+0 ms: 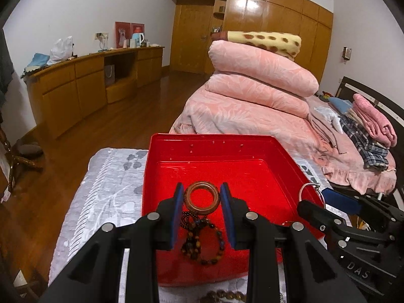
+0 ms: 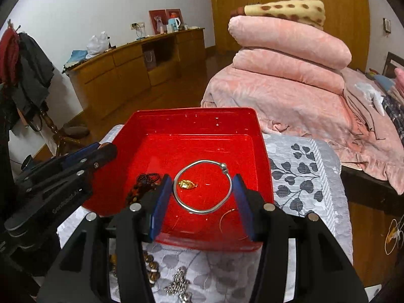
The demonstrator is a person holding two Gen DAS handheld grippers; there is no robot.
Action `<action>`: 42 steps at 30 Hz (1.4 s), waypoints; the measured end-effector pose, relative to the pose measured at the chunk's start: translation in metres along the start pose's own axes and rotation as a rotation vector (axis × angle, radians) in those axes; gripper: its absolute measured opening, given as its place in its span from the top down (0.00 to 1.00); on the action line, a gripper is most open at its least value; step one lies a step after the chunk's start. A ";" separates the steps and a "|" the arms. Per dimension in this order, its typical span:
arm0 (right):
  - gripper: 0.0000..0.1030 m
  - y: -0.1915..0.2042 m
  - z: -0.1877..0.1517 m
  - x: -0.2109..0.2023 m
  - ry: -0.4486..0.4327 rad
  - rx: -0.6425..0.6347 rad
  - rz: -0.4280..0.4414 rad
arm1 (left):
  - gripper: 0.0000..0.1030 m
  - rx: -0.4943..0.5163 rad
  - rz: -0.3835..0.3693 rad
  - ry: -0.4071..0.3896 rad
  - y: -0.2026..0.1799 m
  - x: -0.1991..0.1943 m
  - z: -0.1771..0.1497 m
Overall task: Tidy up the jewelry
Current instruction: 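Open both tools to drop the ring and bangle into the red tin, then withdraw both tools from the tin back over the remaining jewelry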
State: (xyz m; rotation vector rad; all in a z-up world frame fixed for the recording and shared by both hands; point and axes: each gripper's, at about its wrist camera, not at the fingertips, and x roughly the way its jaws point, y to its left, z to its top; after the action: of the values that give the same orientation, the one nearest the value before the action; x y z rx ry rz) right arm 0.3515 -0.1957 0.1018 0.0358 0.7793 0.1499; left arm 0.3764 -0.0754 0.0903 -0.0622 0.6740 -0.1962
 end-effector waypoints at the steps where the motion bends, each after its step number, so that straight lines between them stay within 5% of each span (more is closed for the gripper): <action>1: 0.53 0.000 0.001 0.004 0.005 0.000 0.000 | 0.72 0.000 0.000 0.004 0.000 0.004 0.000; 6: 0.49 0.002 0.002 0.020 0.032 -0.014 -0.014 | 0.69 0.010 -0.010 0.039 0.001 0.021 0.000; 7: 0.41 0.000 0.002 0.022 0.028 -0.011 -0.027 | 0.63 0.003 -0.025 0.047 0.003 0.023 0.000; 9: 0.40 -0.001 0.000 0.021 0.020 -0.013 -0.043 | 0.43 -0.009 -0.036 0.036 0.006 0.022 0.000; 13: 0.38 -0.005 -0.003 0.010 -0.010 -0.015 -0.062 | 0.35 -0.001 -0.029 0.005 0.010 0.008 0.000; 20: 0.14 -0.011 -0.024 -0.032 -0.090 -0.007 -0.096 | 0.07 -0.020 0.021 -0.081 0.028 -0.045 -0.002; 29: 0.06 -0.003 -0.081 -0.060 -0.019 0.008 -0.110 | 0.06 -0.021 0.062 -0.127 0.052 -0.104 -0.044; 42: 0.06 0.004 -0.140 -0.059 0.083 0.087 -0.055 | 0.06 -0.032 0.081 0.068 0.066 -0.104 -0.130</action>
State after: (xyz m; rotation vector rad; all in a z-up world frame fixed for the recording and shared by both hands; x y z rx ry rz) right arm 0.2114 -0.2032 0.0433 0.0907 0.8686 0.0656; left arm 0.2263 0.0114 0.0453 -0.0587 0.7458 -0.1104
